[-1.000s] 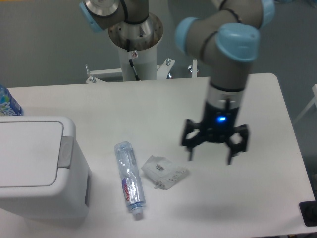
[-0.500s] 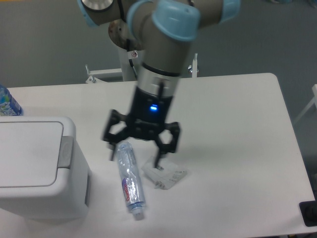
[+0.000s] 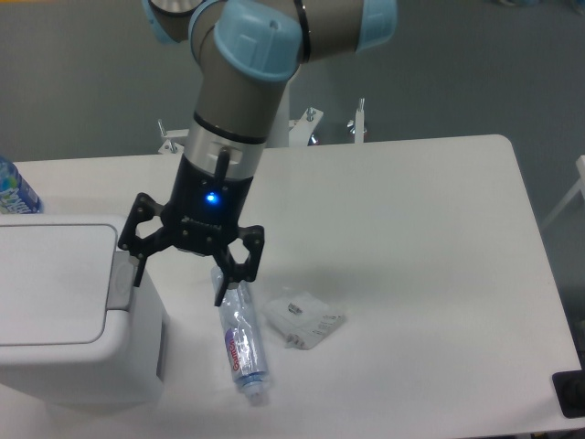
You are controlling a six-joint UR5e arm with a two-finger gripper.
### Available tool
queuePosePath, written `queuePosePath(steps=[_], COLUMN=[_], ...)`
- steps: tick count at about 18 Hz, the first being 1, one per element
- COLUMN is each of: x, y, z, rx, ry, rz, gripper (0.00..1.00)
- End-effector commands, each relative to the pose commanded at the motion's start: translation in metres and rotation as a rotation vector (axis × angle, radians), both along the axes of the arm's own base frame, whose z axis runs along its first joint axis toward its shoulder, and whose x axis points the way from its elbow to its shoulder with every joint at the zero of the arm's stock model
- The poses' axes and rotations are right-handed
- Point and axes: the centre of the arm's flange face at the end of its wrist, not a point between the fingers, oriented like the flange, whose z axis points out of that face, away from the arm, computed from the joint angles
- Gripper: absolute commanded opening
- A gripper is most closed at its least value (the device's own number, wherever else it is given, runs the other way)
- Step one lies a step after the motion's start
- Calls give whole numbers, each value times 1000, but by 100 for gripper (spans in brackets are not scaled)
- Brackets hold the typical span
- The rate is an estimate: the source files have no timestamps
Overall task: Open the trash can
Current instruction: 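Lower the gripper finger onto the lid edge and push it open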
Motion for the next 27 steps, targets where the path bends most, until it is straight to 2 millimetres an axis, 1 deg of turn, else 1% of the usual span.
queuePosePath(steps=[6, 11, 27], x=[1, 6, 5], y=[0, 3, 3], z=[-8, -19, -19], rx=[-10, -25, -25], ry=[-6, -9, -8], rz=[-5, -19, -20], gripper=[100, 100, 100])
